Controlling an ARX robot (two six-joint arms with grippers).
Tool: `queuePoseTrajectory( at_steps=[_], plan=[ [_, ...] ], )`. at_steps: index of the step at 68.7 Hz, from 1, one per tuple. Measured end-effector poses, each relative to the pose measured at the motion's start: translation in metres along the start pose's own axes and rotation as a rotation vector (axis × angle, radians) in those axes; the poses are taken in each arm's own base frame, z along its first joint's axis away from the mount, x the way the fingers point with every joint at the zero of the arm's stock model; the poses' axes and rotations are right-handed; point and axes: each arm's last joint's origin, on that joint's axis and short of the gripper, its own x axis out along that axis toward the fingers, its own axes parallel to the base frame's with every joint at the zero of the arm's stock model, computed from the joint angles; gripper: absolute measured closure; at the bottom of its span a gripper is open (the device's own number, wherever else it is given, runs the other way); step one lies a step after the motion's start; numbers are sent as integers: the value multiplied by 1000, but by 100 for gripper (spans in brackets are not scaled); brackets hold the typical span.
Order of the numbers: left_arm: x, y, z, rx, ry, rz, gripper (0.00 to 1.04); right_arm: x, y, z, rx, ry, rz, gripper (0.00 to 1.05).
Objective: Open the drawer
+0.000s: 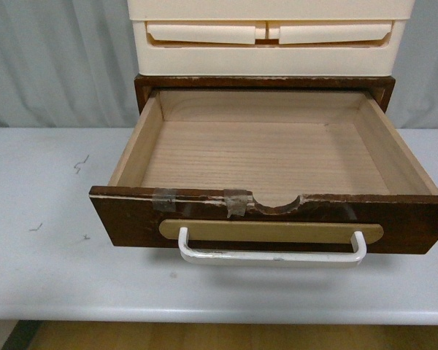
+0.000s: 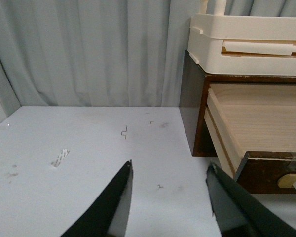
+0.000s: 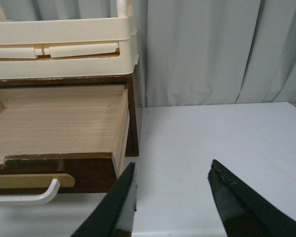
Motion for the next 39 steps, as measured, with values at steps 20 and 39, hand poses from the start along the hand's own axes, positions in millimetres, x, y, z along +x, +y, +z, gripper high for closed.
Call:
queuePoseTrajectory(
  at_steps=[20, 39],
  plan=[
    [0, 0, 0, 1, 0, 0, 6, 0, 0, 0, 0, 0, 0, 5],
    [0, 0, 0, 0, 0, 0, 7, 0, 0, 0, 0, 0, 0, 6]
  ],
)
